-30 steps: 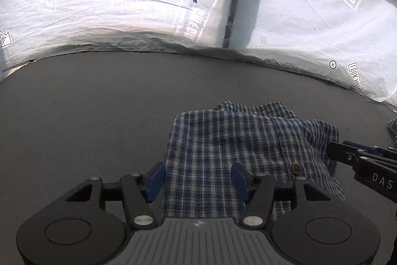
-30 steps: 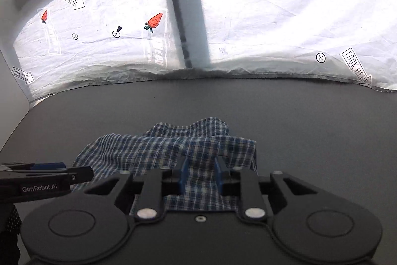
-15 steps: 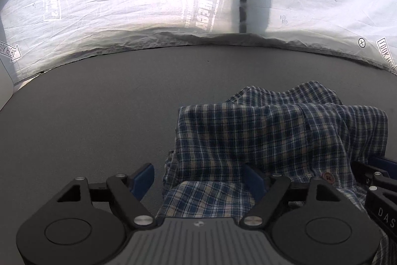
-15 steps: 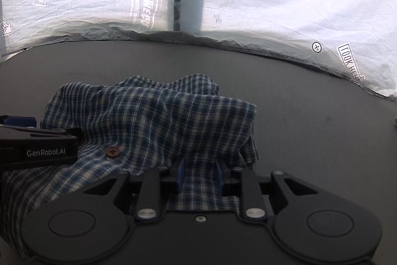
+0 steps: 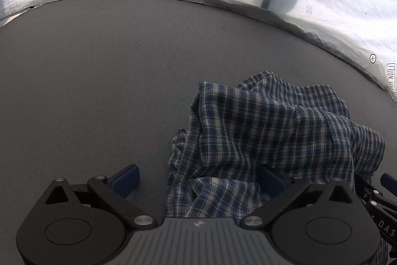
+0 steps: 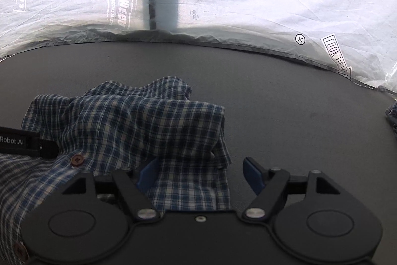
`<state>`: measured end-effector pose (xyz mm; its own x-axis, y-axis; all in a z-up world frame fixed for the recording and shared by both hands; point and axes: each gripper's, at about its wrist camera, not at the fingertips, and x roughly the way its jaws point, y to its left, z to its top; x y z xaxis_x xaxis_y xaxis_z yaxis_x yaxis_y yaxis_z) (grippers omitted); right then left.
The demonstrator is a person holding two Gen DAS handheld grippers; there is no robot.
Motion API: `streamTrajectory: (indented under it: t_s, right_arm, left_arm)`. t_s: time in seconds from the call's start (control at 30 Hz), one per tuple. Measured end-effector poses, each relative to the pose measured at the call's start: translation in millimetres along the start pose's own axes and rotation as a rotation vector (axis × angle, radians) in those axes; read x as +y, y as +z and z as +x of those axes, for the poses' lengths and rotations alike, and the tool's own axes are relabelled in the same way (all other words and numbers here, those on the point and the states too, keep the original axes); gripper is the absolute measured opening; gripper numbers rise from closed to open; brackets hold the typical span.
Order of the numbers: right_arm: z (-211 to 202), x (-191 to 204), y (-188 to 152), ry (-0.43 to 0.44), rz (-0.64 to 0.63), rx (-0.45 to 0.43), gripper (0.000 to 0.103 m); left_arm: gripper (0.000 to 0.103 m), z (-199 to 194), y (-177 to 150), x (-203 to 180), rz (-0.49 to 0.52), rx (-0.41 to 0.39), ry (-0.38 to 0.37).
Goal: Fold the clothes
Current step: 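Grasp the folded plaid shirt bundle with both tools, then lift and carry the bundle with both tools toward the clothes stack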
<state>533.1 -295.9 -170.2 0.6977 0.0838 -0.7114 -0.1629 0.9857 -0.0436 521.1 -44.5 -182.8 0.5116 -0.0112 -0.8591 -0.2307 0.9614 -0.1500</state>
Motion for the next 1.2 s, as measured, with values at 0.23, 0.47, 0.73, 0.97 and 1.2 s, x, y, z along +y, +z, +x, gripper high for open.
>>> streamTrajectory:
  t_s: [0.23, 0.47, 0.73, 0.97, 1.2]
  right_arm:
    - [6.3, -23.7, -5.6, 0.097, 0.133, 0.046, 0.078]
    - [16.7, -29.0, -3.7, 0.193, 0.238, 0.073, 0.080]
    - [26.0, -37.1, 2.3, 0.327, 0.349, 0.097, 0.081]
    - [34.0, -47.7, 1.1, 0.490, 0.482, 0.129, 0.079]
    - [36.7, -53.0, -10.1, 0.615, 0.638, 0.189, 0.054]
  left_arm:
    - [0.103, 1.8, -2.4, -1.7, 0.056, 0.016, -0.030]
    - [0.102, 0.8, -2.0, 2.2, 0.067, 0.028, -0.144]
    - [0.102, 3.2, -2.3, 2.5, -0.006, 0.028, -0.303]
    - [0.102, 6.4, -4.1, 13.5, -0.102, 0.055, -0.474]
    - [0.096, 8.0, -8.6, 12.1, -0.148, 0.096, -0.596]
